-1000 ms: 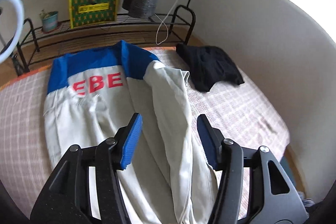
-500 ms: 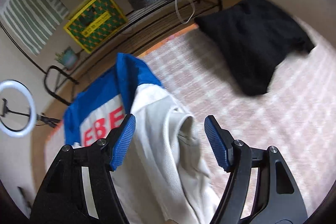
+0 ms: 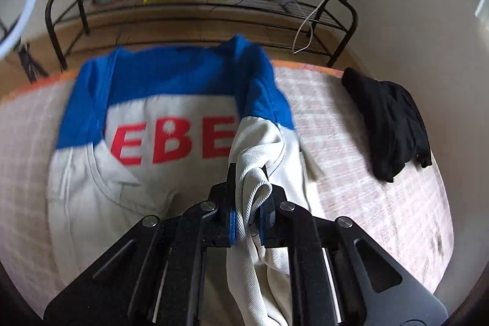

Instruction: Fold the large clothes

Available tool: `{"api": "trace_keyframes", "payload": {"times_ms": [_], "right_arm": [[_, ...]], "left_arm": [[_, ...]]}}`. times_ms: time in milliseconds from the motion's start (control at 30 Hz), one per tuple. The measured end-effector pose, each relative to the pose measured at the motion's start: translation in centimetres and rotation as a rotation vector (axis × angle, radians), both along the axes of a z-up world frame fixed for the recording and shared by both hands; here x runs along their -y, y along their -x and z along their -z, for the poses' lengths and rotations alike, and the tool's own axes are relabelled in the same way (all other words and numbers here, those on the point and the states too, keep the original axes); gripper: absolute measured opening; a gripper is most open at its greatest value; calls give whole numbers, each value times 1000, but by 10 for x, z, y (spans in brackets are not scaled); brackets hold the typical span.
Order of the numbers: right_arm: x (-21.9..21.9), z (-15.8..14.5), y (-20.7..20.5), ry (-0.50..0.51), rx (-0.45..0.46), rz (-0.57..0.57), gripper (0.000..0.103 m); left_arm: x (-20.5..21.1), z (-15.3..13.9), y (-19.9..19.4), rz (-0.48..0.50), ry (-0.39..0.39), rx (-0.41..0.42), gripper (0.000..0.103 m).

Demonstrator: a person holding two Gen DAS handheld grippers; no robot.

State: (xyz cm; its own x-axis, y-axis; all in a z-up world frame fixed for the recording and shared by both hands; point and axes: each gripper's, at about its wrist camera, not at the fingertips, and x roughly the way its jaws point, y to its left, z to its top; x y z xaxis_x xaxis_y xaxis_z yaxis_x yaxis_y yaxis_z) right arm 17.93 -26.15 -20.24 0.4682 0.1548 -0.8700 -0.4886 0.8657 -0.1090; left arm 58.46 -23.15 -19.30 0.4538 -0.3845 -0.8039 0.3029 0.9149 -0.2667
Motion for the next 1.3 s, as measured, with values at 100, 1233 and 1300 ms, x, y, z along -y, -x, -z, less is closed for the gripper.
{"api": "trace_keyframes", "payload": {"times_ms": [100, 1233, 1300], "right_arm": [[-1, 1, 5, -9, 8, 5, 4], [144, -194, 121, -628, 239, 51, 17], [138, -192, 115, -577, 218, 90, 17]], "left_arm": [[-2, 18, -4, 13, 51, -11, 10], [-182, -229, 331, -45, 104, 424, 34], [-180, -225, 351, -18, 118, 402, 34]]}}
